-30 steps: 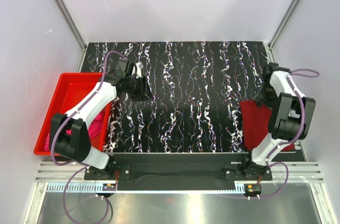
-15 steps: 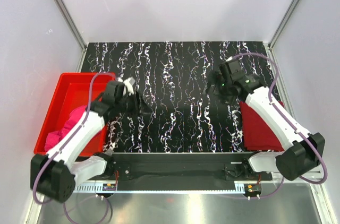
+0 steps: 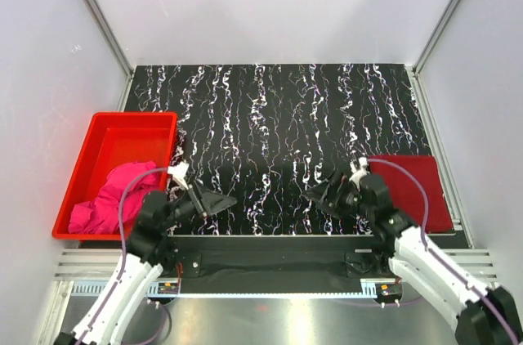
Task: Fold and stack the t-shirts
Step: Reset both grippers
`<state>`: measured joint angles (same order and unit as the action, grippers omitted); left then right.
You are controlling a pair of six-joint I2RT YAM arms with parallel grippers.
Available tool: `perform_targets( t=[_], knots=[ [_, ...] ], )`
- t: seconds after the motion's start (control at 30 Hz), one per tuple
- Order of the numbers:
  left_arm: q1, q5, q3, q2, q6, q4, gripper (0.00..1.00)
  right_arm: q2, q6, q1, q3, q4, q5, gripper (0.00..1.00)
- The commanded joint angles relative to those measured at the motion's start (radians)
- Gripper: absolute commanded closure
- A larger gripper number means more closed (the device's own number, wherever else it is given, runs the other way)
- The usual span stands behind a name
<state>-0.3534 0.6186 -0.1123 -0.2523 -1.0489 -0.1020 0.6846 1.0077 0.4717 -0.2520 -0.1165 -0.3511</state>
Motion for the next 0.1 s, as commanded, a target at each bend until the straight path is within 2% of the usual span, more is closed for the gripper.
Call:
perform_targets(
  t=[0.0,0.07],
  knots=[
    [-0.002,0.121,0.109,0.163,-0.193,0.337,0.36,-0.158,0.1,0.005,0.138,0.288,-0.09,0.0],
    [-0.002,0.142,0.221,0.285,-0.331,0.46,0.34,-0.239,0.136,0.005,0.19,0.412,-0.168,0.0]
  ],
)
